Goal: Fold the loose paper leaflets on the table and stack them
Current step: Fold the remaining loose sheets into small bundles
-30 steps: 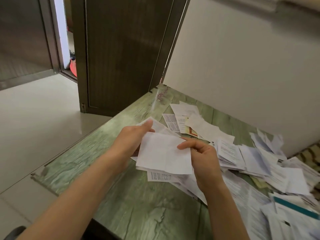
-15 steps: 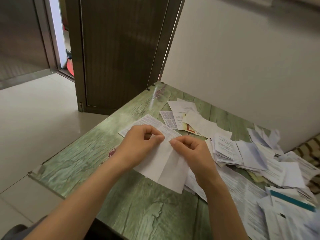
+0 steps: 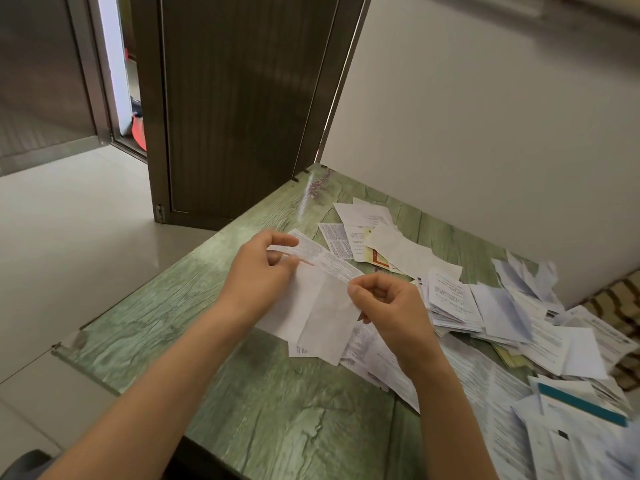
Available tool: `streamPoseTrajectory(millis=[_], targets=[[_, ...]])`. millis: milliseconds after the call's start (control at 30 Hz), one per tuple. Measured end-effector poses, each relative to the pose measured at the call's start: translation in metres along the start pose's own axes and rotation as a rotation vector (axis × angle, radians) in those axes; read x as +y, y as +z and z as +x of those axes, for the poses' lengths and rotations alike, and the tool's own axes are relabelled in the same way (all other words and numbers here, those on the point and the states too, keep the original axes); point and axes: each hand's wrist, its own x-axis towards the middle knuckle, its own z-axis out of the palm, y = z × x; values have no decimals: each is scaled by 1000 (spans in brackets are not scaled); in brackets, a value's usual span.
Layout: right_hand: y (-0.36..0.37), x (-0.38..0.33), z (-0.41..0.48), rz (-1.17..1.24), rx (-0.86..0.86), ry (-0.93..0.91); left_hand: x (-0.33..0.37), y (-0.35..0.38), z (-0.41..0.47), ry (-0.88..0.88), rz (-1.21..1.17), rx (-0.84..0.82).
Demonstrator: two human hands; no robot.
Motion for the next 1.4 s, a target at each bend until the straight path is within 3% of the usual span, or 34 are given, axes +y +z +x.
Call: streamPoseTrajectory(millis=[167, 367, 600, 700, 800, 1034, 1267, 1401], targets=[[1, 2, 3, 154, 26, 19, 2, 5, -4, 58, 21, -76], [4, 2, 2, 229, 13, -33, 11, 15, -19, -71, -56, -418], [4, 3, 3, 184, 82, -34, 11, 21, -21, -186, -205, -447], [3, 4, 3, 120, 7, 15, 12, 21, -23, -201, -197, -503], [2, 6, 4, 91, 86, 10, 11, 23, -22, -217, -166, -523], [-12, 8, 8, 249, 293, 73, 7, 22, -16, -267, -196, -445], [-16, 9, 9, 286, 139, 146, 5, 16, -12, -317, -247, -235], [-14, 9, 9, 268, 146, 139, 5, 17, -11, -330, -293, -187]])
